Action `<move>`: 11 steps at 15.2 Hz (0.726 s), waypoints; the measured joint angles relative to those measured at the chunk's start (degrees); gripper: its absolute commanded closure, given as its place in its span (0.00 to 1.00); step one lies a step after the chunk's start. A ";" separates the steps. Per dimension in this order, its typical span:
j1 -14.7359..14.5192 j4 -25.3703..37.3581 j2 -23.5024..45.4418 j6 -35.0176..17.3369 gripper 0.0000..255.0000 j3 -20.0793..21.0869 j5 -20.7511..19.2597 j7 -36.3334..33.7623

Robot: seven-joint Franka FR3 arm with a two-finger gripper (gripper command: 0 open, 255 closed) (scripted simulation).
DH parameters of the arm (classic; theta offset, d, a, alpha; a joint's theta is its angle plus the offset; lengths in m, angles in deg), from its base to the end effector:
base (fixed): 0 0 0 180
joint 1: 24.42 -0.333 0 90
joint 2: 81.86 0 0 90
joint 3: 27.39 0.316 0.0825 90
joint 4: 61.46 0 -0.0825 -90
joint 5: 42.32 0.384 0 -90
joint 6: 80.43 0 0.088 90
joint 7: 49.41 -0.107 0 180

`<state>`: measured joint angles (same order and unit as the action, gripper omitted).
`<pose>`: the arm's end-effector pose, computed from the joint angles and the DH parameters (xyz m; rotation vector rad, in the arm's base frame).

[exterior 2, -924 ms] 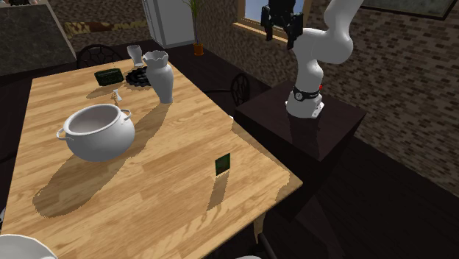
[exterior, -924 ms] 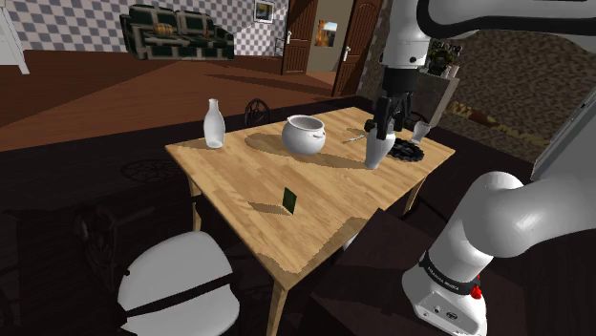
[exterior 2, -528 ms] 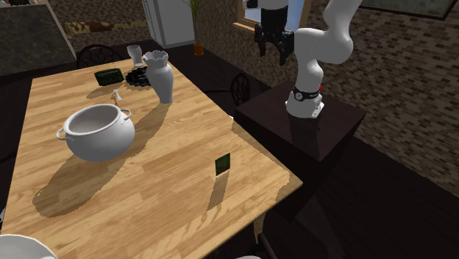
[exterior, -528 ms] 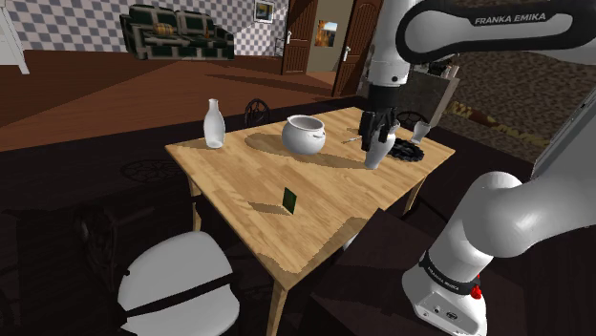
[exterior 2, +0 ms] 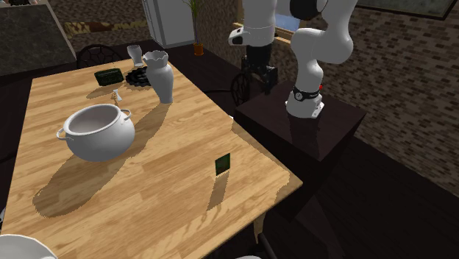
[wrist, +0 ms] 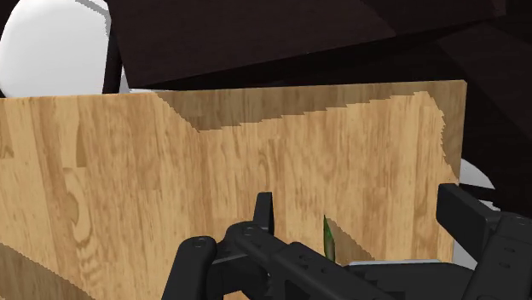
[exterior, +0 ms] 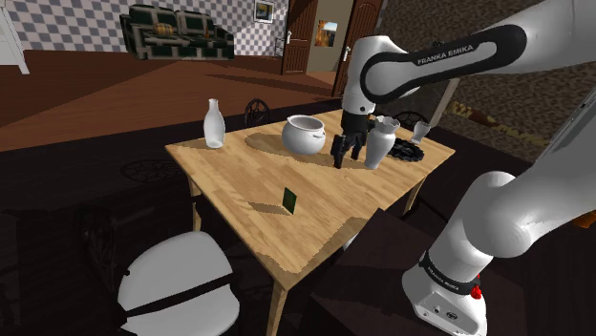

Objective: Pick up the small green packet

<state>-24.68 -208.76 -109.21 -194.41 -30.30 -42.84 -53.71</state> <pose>0.3780 -0.0178 0.4155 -3.1191 0.1722 0.1640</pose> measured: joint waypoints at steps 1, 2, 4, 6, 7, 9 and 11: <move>0.10 -0.35 1.61 -2.38 0.00 -0.38 -0.02 0.54; -0.16 -0.02 3.43 -4.33 0.00 -0.30 0.31 0.49; -0.45 -0.50 6.67 -8.85 0.00 -0.40 0.80 0.81; -0.63 0.05 10.79 -13.28 0.00 -0.70 1.31 1.48; -0.78 1.06 13.80 -15.71 0.00 -0.86 1.70 1.91; -0.93 1.59 18.28 -20.36 0.00 -1.17 2.49 2.89; -1.32 2.96 23.22 -24.80 0.00 -1.12 3.59 3.57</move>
<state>-26.00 -205.80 -85.99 -219.21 -31.42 -39.24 -50.14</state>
